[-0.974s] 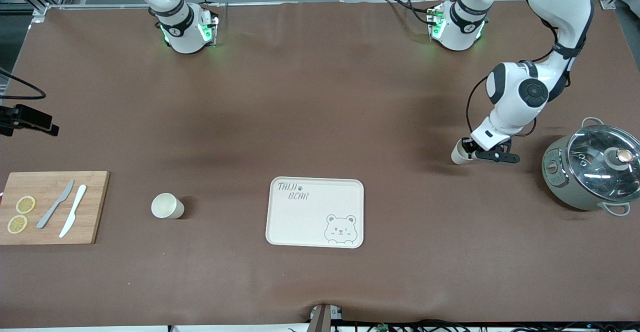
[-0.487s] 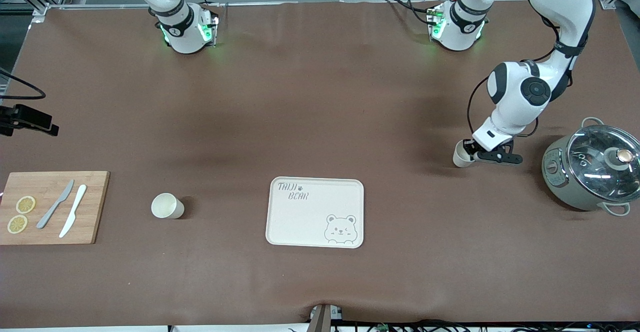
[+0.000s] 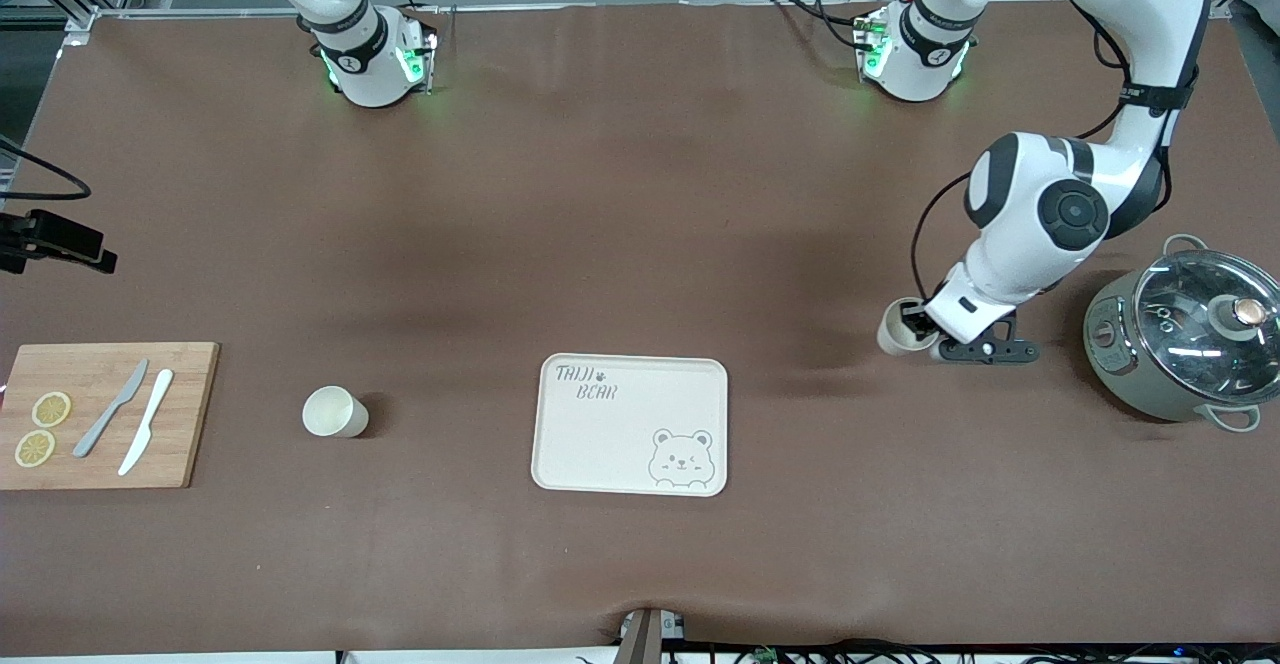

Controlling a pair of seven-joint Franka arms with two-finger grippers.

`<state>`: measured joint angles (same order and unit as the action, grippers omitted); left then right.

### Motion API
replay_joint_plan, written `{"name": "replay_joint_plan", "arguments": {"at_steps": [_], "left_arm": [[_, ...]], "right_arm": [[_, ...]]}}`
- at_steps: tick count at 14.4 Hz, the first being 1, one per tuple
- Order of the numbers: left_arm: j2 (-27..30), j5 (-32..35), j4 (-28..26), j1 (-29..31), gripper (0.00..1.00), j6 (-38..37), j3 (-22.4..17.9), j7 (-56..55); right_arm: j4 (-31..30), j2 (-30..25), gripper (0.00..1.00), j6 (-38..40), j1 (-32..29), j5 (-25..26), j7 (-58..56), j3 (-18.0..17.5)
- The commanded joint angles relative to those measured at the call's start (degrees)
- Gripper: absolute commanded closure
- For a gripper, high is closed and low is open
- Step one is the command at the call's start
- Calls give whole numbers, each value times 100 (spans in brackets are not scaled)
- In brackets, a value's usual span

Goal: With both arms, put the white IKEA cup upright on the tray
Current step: 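Carry the cup with the left gripper over the bear tray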

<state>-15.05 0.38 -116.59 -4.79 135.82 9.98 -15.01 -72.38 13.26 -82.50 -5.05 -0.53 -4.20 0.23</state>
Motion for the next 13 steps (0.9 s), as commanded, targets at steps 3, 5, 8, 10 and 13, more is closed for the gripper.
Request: {"name": "replay_joint_plan", "arguments": {"at_steps": [3,5,8,10,13], "left_arm": [[-753,-3,1154,-486,100,-362,347,-1318],[-1086,41,1864,-698,100,-949,338,-1652],[-1570,50,2745,-1058,100,-1523,312,-2171],[-1694,67,2808,-1295,100,-1523,294,-2452],[-2097,330,3228,-1594,100,-1515,294,-3014]], "right_arm": [[-57,-52,0,-345,-75,-44,-37,-14],[-65,-34,0,-582,-67,-35,-37,-14],[-83,27,0,-907,-92,-52,-29,-23],[-83,62,0,-934,-75,-44,-11,-23],[-92,98,0,-1137,-32,-149,15,-23]]}}
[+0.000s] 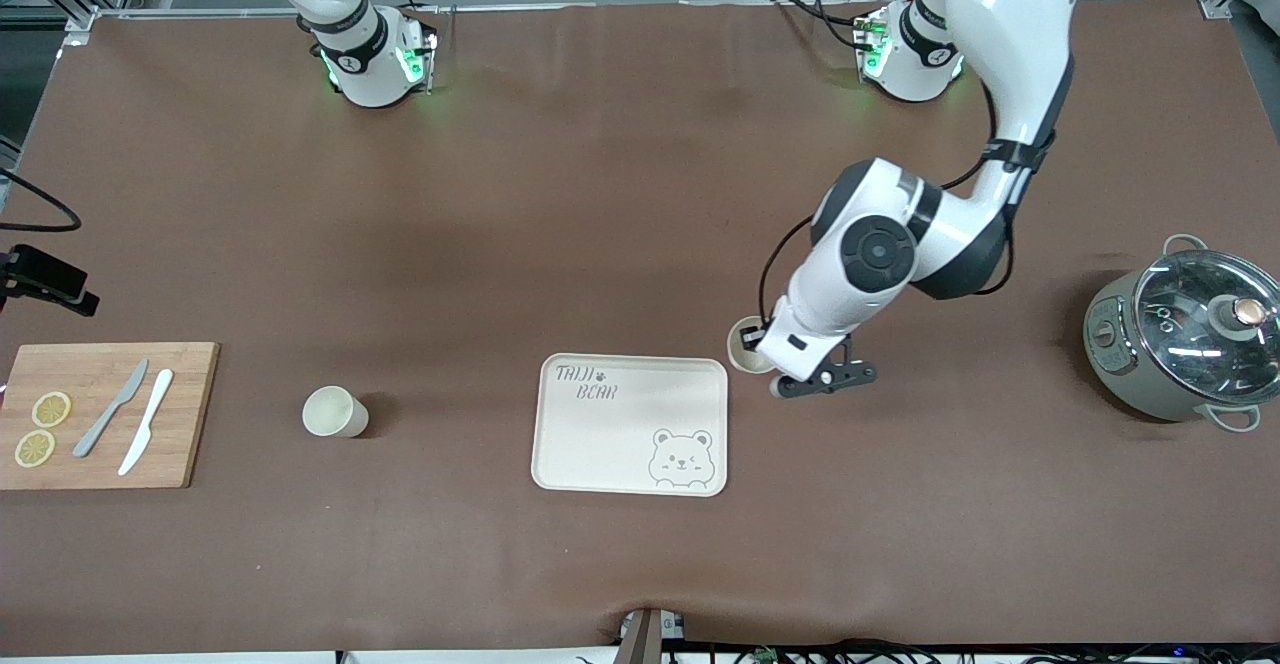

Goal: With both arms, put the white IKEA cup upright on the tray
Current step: 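Carry the cup with the left gripper over the bear tray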

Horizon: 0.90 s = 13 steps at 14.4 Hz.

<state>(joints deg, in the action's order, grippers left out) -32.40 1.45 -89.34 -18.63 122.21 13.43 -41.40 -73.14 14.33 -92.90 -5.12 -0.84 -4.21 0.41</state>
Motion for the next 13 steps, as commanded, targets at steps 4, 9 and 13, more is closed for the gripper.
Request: {"name": "replay_joint_plan", "arguments": {"at_steps": [4,9,13], "left_arm": [[-829,435,927,-449,100,144,-59,-746],[-1241,435,1076,-799,100,856,-392,-773],[-1716,426,1331,-1205,100,1444,-859,-843]], "right_arm": [[-271,17,0,-217,29,-143,35,-50],[-341,385,0,-640,353,-214,61,-41],[-333,1149,0,-1194,380,-135,-52,-41]]}}
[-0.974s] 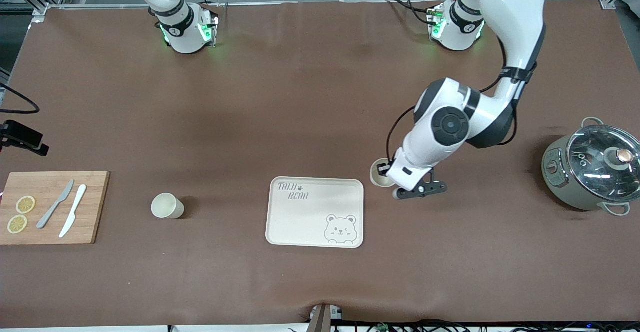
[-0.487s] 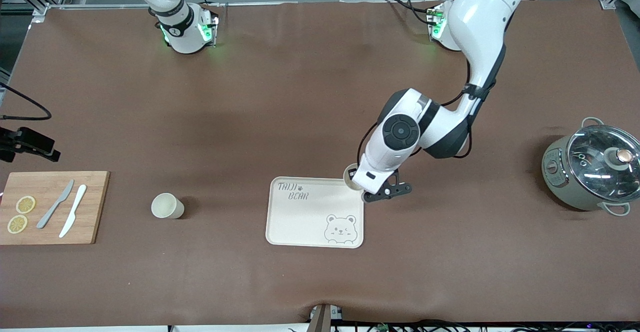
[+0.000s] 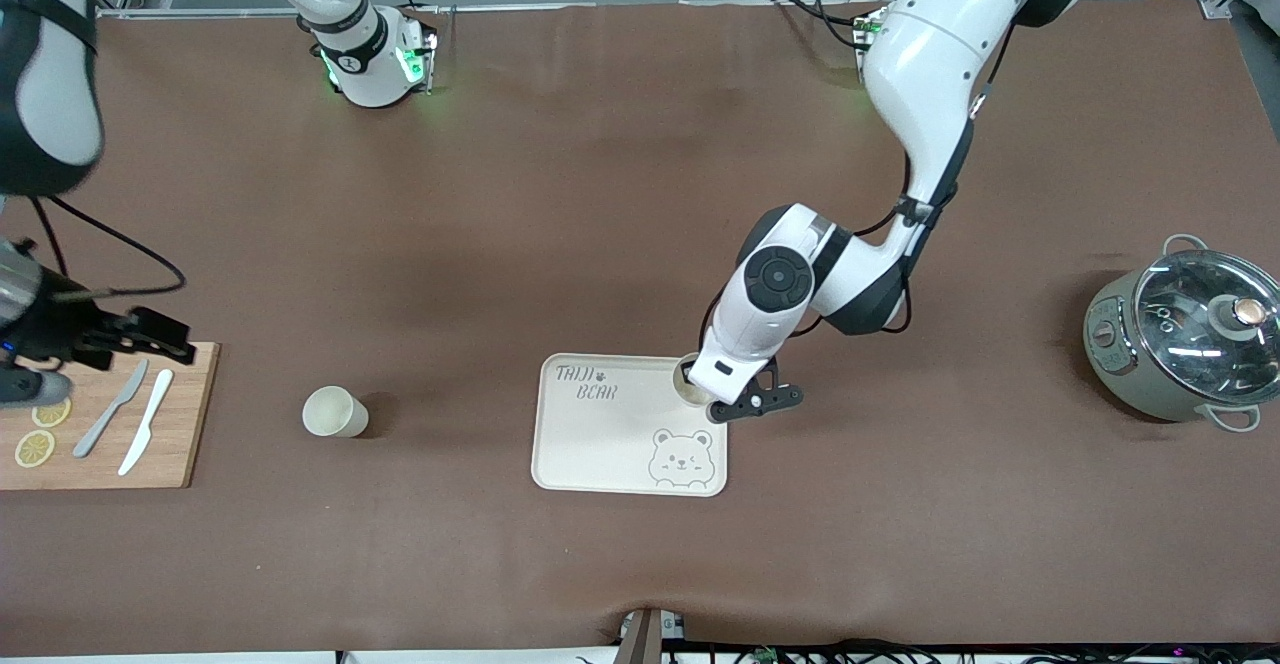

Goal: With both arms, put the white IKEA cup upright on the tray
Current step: 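Lower the cup onto the tray while the right gripper reaches the other cup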

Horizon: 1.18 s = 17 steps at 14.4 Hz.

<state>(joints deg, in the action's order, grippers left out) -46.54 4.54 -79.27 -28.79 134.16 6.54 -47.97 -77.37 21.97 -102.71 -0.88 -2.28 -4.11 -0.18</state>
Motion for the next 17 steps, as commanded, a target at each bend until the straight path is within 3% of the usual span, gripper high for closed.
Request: {"name": "replay_joint_plan", "arguments": {"at_steps": [1,10,13,15,17], "left_arm": [[-364,125,325,-189,100,382,-197,-230],[-488,170,307,-531,100,621,-539,-231],[-479,204,307,-549,54,594,-549,-231],[-461,240,298,-549,33,577,-549,-231],[-418,249,298,-549,3,516,-549,-239]], "right_arm": [[91,570,0,-353,-78,-18,-203,18],[21,1467,0,-1434,211,-53,-460,9],[-321,1529,0,-1970,203,-27,-827,9],[-392,1573,0,-2077,150,-18,-1179,9],[-462,1573,0,-2077,89,-53,-1469,9]]}}
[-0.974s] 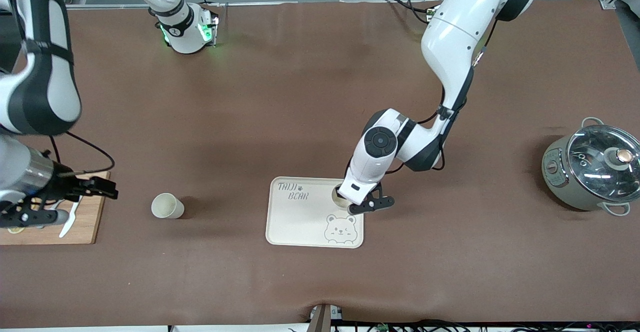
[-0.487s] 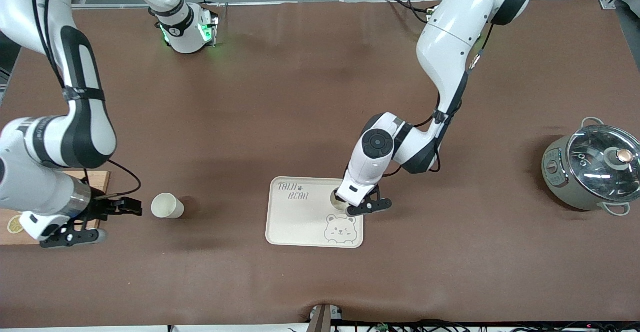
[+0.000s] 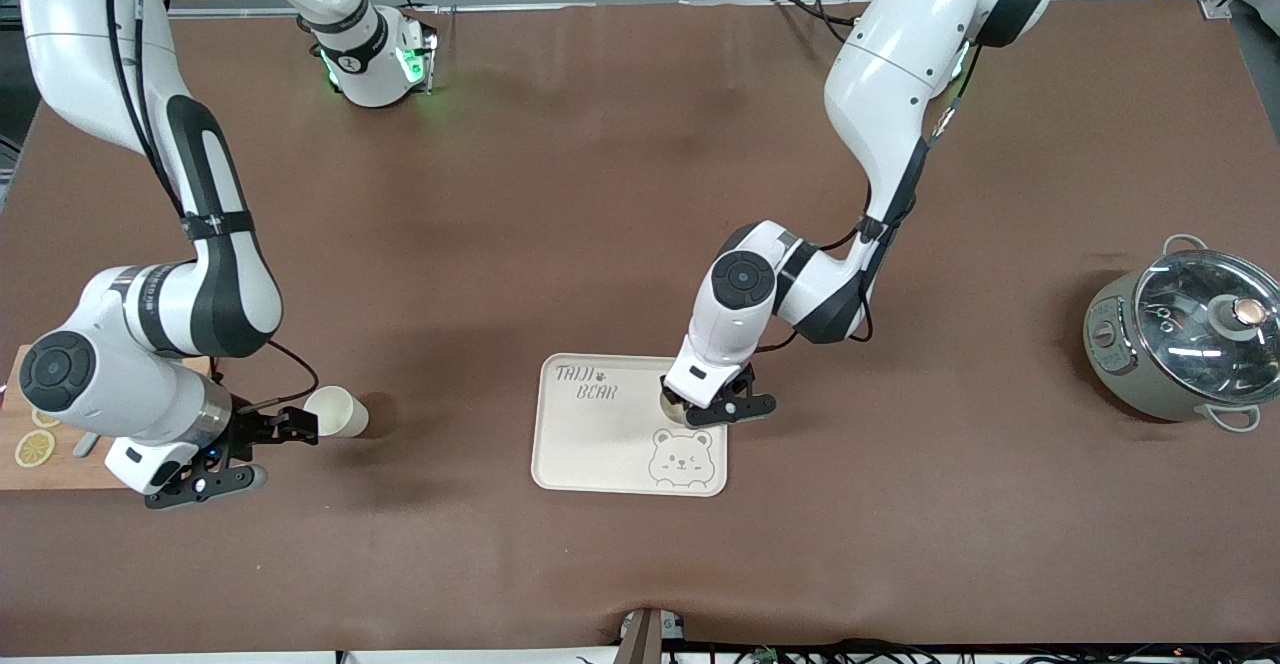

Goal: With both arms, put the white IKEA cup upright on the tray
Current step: 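Lower the cup onto the tray while the right gripper reaches the other cup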

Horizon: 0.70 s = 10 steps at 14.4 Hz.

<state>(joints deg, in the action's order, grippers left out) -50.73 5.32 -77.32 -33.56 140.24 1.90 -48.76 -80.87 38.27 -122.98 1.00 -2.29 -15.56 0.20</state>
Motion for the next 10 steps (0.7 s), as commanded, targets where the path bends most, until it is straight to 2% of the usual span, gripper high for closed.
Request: {"name": "replay_joint_plan", "arguments": {"at_steps": [1,6,10], "left_arm": [[11,171,103,-80,0,-233,-119,-160],[309,136,129,-142,0,-1348,-225,-134],[538,101,156,-151,0,-1833,-190,-142]], "right_arm": [[-131,-39,0,-77,-135,-61,-360,-29],[-140,146,0,-341,-267,-70,-1132,-29],[-149,233,0,-358,-267,-70,-1301,-29]]}}
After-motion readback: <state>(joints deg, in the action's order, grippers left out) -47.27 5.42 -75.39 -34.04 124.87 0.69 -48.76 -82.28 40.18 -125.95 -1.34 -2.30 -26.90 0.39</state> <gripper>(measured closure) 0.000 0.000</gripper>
